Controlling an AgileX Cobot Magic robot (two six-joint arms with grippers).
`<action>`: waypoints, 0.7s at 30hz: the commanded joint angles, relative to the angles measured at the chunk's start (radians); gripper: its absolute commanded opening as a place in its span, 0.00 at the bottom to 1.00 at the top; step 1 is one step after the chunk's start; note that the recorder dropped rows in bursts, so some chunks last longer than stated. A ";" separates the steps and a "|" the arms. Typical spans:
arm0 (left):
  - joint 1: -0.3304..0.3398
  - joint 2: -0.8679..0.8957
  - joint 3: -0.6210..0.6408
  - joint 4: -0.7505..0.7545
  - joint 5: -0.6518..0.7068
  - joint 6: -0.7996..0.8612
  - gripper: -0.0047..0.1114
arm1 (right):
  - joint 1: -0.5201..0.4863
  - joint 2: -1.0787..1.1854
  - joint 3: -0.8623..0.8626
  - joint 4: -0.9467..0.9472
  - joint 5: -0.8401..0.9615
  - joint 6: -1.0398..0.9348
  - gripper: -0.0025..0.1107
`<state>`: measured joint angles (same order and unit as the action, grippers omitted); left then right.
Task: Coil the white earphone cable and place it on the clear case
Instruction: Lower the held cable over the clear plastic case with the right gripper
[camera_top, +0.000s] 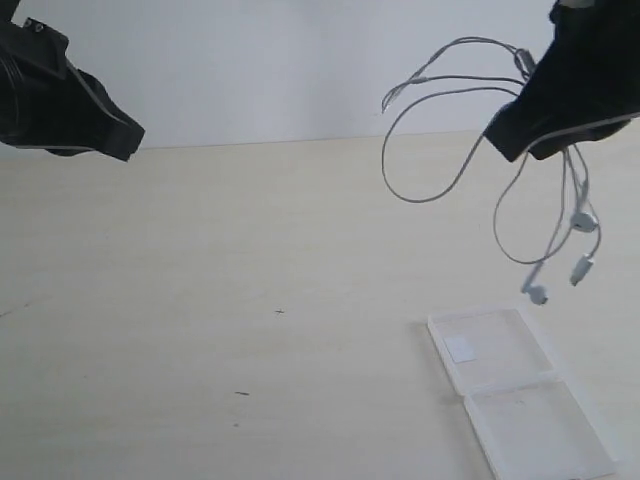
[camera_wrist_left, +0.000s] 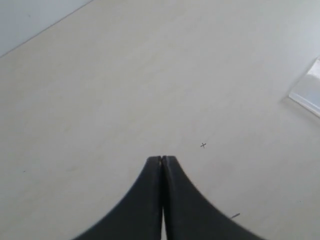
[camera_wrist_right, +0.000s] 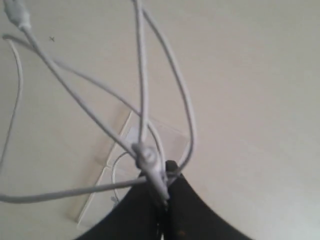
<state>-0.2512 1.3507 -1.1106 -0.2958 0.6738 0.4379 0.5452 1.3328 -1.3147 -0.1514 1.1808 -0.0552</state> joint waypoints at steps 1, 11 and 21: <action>0.002 0.004 0.038 -0.015 -0.046 0.005 0.04 | -0.004 -0.036 -0.002 0.003 0.040 0.043 0.02; -0.030 0.004 0.073 -0.163 -0.041 0.120 0.04 | -0.004 -0.040 0.049 0.078 0.040 0.111 0.02; -0.089 0.004 0.076 -0.163 -0.041 0.131 0.04 | -0.004 -0.040 0.189 0.067 0.040 0.212 0.02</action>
<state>-0.3269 1.3532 -1.0380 -0.4478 0.6441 0.5639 0.5447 1.2975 -1.1555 -0.0756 1.2232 0.1101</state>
